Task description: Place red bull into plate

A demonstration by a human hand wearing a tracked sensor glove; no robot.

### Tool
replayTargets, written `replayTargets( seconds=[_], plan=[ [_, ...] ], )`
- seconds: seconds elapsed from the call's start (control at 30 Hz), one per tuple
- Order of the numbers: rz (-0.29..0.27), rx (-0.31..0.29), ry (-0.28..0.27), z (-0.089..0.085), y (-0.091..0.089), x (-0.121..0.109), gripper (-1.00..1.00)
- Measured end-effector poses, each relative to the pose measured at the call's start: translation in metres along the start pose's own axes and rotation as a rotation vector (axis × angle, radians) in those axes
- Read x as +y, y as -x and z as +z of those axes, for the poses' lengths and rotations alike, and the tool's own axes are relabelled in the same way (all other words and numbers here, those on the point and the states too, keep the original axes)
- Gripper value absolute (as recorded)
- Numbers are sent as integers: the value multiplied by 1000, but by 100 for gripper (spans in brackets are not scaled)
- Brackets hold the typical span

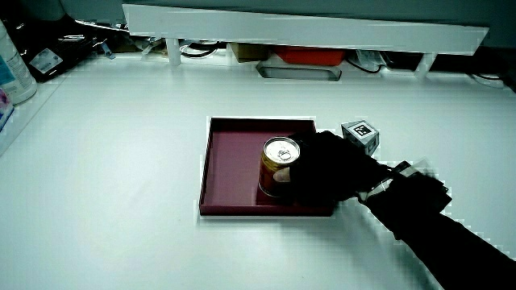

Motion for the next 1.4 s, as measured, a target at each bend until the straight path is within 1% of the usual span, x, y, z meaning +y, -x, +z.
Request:
replayTargets(
  seconds=[0.03,0.07,0.13,0.17,0.23,0.27,0.3,0.33,0.37,0.5,0.53,0.57,0.6,0.63,0.7,0.73,0.77,0.83,0.9,0.93,0.97,1.0,1.07,1.1,1.13,1.17,1.2,1.23,1.27,1.3,1.33,1.37,1.4],
  plan=[
    [0,-1,3,0,-1,1,0],
    [-12,-2,9,0,1,0,0],
    [-5,11,17,0,-1,1,0],
    [-19,-1,14,0,-1,1,0],
    [-7,10,12,0,-2,1,0],
    [-15,24,16,-1,-2,1,0],
    [-34,16,16,-1,-2,0,0],
    [-27,29,22,-1,-2,0,0],
    [-30,15,17,-1,-3,1,-4],
    [-25,29,24,-1,-6,0,-22],
    [-37,19,22,-1,-5,0,-26],
    [-39,32,28,-1,-6,0,-30],
    [-27,28,28,-1,-8,0,-35],
    [-48,26,33,-1,-5,-1,-39],
    [-49,34,35,-1,-7,-1,-48],
    [-41,40,44,-1,-7,-1,-52],
    [-46,48,61,0,-9,-1,-57],
    [-58,83,102,1,-9,-1,-65],
    [-57,80,134,4,-4,-5,-74],
    [-50,55,141,7,-2,-7,-78],
    [-42,51,149,8,4,-11,-83],
    [-47,32,160,11,9,-14,-87],
    [-33,-2,183,15,17,-21,-96],
    [-34,-52,187,17,20,-26,-100],
    [-34,-64,201,18,26,-30,-100],
    [-41,-91,215,20,30,-35,-100],
    [-72,-119,224,22,35,-42,-100],
    [-46,-112,245,24,38,-46,-100],
    [-84,-183,249,27,41,-51,-100],
    [-85,-152,256,28,46,-58,-100],
    [-102,-188,271,31,48,-62,-100],
    [-138,-190,269,33,52,-69,-100],
    [-119,-160,276,36,54,-74,-100]
  ],
)
